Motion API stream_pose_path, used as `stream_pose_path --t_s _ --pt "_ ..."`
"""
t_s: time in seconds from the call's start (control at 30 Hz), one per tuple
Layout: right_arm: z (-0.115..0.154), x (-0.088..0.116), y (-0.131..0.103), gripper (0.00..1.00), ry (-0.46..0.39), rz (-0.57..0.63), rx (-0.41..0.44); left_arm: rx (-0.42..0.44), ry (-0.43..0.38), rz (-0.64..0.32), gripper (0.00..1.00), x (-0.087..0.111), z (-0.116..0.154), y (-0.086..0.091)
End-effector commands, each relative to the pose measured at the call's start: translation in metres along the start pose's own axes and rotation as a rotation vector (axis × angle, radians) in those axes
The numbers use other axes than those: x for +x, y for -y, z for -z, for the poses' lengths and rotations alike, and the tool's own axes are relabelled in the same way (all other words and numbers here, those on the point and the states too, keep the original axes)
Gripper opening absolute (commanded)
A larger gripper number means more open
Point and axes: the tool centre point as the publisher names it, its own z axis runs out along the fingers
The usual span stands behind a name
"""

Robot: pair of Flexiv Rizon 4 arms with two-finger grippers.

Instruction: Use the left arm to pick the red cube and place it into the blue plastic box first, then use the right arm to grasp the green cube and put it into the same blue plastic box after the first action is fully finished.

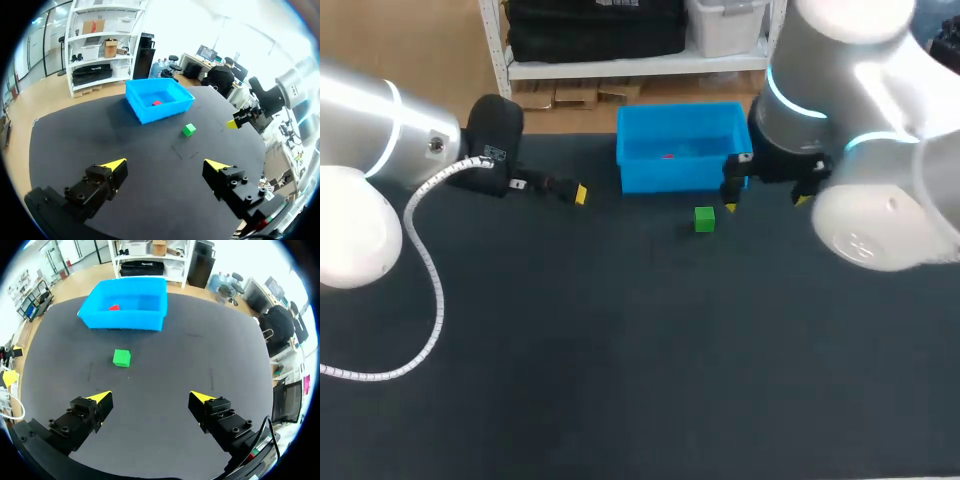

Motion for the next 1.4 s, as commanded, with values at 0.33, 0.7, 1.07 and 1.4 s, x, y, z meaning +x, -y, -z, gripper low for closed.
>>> stream_pose_path --t_s 0.33,0.7,1.07,1.4 --pt "-0.028 -0.041 -0.027 1.0 -0.172 0.042 0.019 0.01 0.007 -0.003 1.0 0.002 0.001 -0.002" --pt "-0.043 -0.049 -0.043 1.0 -0.182 0.069 0.007 0.01 0.007 -0.003 1.0 0.002 0.001 -0.002" --pt "-0.063 -0.043 -0.047 1.0 -0.176 0.034 -0.018 0.01 0.007 -0.003 1.0 0.002 0.001 -0.002" --pt "-0.082 -0.04 -0.049 1.0 -0.179 0.013 -0.037 0.01 0.007 -0.003 1.0 0.002 0.001 -0.002"
